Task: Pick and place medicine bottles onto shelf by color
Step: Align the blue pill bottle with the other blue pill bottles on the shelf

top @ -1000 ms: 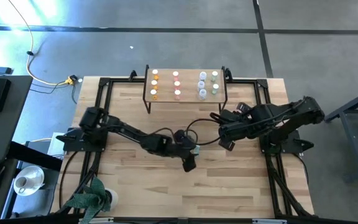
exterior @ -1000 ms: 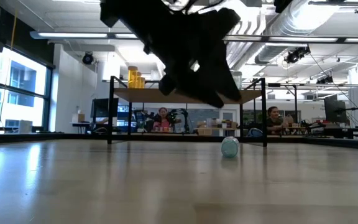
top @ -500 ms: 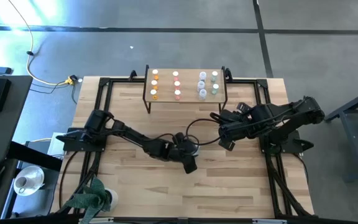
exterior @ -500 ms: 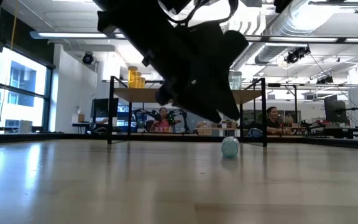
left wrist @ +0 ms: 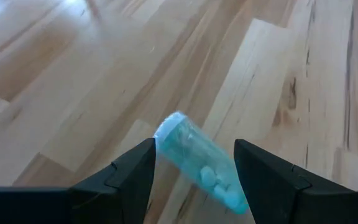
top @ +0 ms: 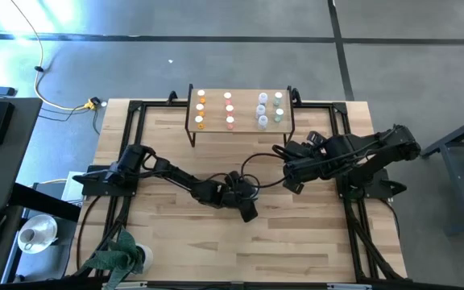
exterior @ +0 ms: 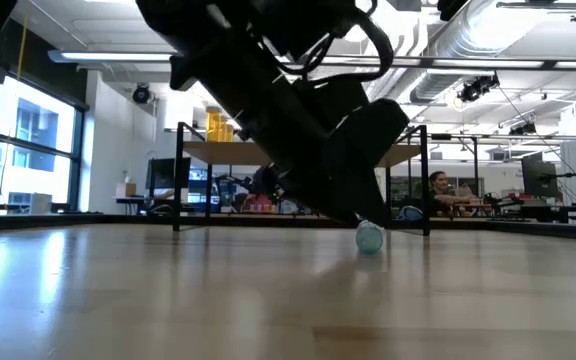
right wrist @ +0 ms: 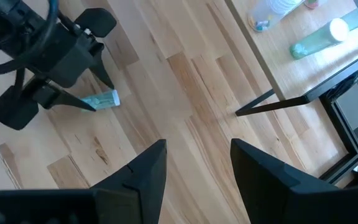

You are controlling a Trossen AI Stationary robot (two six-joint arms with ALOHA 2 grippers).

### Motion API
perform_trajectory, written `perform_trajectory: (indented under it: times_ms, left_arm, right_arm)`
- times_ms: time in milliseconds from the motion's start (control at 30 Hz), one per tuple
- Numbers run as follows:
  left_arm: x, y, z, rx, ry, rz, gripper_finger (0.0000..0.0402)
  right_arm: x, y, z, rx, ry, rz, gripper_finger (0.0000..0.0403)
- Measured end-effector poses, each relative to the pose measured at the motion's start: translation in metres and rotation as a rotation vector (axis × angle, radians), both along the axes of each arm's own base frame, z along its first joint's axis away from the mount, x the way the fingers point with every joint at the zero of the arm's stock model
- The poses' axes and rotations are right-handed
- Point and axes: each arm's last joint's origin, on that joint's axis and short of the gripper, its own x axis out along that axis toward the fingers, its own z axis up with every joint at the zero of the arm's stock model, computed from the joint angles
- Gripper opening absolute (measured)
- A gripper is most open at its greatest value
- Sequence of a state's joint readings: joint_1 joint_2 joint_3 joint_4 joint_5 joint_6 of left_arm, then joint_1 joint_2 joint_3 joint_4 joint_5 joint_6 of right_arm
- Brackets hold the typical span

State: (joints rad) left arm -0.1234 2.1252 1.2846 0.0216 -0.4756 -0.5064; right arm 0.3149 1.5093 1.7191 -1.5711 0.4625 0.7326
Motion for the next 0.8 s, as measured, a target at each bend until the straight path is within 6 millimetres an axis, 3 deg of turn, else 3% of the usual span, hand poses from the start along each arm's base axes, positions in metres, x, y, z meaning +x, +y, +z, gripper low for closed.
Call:
perform_trajectory:
  times_ms: [300,800]
  left_arm:
    - [0.001,0.001,-0.016,-0.031,0.037,-0.009,0.0207]
    - [-0.003,0.008,-0.017,-0.048,0.140,-0.115,0.0207]
  right_arm:
    - [0.000,0.000,0.000,0.000,0.000,0.000,0.0170]
    - [0.000,0.000,0.000,0.000,0.001,0.000,0.0170]
